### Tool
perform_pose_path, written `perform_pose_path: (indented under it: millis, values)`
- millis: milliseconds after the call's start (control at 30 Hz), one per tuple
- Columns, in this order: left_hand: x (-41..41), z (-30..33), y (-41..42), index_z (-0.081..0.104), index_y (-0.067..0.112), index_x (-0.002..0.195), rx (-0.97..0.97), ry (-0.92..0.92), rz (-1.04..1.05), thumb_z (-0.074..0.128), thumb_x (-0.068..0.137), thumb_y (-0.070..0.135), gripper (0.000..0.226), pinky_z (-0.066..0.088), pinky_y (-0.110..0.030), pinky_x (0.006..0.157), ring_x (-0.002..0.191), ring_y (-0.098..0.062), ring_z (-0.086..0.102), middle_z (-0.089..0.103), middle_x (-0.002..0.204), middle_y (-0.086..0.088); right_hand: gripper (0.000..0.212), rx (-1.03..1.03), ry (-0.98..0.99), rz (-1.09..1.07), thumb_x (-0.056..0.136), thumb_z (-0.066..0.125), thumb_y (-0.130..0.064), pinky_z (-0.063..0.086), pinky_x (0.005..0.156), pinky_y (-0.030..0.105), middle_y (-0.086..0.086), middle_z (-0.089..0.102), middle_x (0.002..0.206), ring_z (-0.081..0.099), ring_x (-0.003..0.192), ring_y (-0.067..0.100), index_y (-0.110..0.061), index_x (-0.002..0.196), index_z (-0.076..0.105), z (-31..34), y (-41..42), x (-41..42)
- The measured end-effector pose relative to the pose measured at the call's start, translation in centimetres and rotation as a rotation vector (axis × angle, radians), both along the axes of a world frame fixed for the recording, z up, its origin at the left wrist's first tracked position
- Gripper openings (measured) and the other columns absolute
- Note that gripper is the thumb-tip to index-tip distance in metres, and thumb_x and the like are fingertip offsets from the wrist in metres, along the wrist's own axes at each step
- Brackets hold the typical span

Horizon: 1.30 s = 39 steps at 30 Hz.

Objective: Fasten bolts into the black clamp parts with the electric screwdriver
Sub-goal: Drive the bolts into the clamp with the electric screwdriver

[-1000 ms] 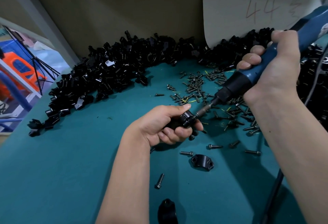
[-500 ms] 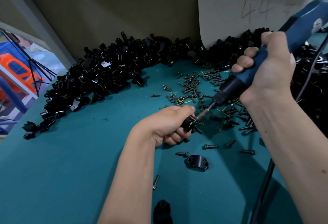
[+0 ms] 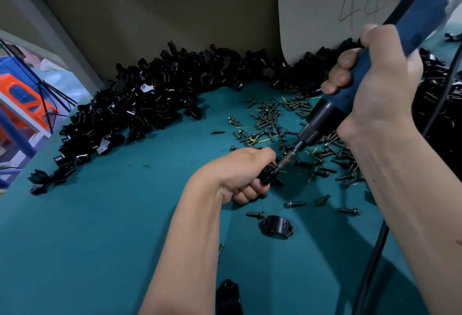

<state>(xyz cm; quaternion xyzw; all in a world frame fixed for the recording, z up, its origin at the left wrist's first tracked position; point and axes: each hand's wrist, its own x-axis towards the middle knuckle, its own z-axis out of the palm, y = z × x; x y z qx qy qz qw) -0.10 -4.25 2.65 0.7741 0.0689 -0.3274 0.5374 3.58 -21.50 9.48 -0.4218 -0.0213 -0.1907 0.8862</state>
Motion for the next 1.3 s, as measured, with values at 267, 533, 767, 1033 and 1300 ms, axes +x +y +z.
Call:
perform_pose_path:
  millis: [267, 533, 767, 1033, 1300]
  values:
    - [-0.5, 0.5, 0.6, 0.038, 0.022, 0.080, -0.174, -0.007, 0.073, 0.039, 0.105, 0.031, 0.027, 0.014, -0.012, 0.037, 0.039, -0.007, 0.021, 0.032, 0.052, 0.002, 0.021, 0.181, 0.124, 0.036, 0.096, 0.058, -0.013, 0.037, 0.048, 0.026, -0.002, 0.045, 0.065, 0.039, 0.050, 0.011, -0.013, 0.105, 0.039, -0.9, -0.3, 0.3]
    - [-0.3, 0.3, 0.4, 0.038, 0.021, 0.074, -0.134, -0.026, 0.059, 0.040, 0.104, 0.030, 0.031, 0.016, -0.013, 0.036, 0.039, -0.008, 0.022, 0.035, 0.052, 0.001, 0.021, 0.195, 0.172, 0.023, 0.095, 0.059, -0.013, 0.037, 0.048, 0.025, -0.002, 0.045, 0.065, 0.040, 0.050, 0.011, -0.013, 0.104, 0.040, -1.6, -0.5, 0.9]
    - [-0.2, 0.2, 0.5, 0.042, 0.021, 0.071, -0.115, -0.034, 0.056, 0.041, 0.104, 0.034, 0.035, 0.019, -0.014, 0.036, 0.040, -0.009, 0.024, 0.038, 0.052, 0.002, 0.037, 0.212, 0.146, 0.035, 0.095, 0.072, -0.034, 0.042, 0.049, 0.026, -0.002, 0.050, 0.067, 0.044, 0.051, 0.010, -0.016, 0.116, 0.046, -1.8, -0.4, 0.6]
    - [-0.1, 1.3, 0.0, 0.047, 0.019, 0.081, 0.128, -0.249, 0.063, 0.039, 0.099, 0.030, 0.022, 0.019, -0.016, 0.041, 0.039, -0.011, 0.028, 0.046, 0.050, 0.002, 0.028, 0.219, 0.164, -0.023, 0.096, 0.065, -0.023, 0.039, 0.048, 0.026, -0.002, 0.048, 0.065, 0.042, 0.050, 0.012, -0.014, 0.108, 0.042, -1.6, -0.9, 0.8]
    - [0.7, 0.6, -1.6, 0.044, 0.017, 0.077, 0.547, -0.511, 0.008, 0.046, 0.100, 0.034, 0.029, 0.029, -0.033, 0.057, 0.061, -0.022, 0.038, 0.044, 0.069, -0.003, 0.018, 0.033, 0.046, -0.095, 0.094, 0.059, -0.010, 0.037, 0.047, 0.028, 0.000, 0.048, 0.060, 0.041, 0.045, 0.015, -0.012, 0.101, 0.043, -1.2, 0.0, 0.3]
